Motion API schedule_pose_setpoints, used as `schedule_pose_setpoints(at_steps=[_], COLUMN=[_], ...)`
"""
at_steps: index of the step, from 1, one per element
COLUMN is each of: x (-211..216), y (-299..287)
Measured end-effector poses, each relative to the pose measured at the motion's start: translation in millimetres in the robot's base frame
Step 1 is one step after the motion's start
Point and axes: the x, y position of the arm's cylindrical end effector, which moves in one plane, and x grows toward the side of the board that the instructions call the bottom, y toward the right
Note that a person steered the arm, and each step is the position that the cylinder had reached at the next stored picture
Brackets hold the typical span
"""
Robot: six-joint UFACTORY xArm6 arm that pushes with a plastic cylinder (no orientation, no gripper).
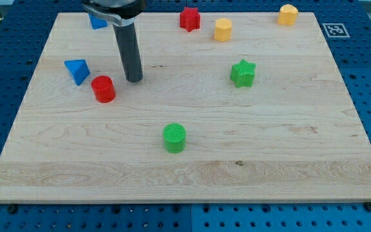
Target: Place the red circle at the bottom left corner
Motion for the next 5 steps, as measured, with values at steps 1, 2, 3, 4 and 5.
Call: schedule_pose_setpoints(at_steps=[1,2,3,4,5], x=[2,9,9,10,14], y=[-4,-23,-45,-52,-56])
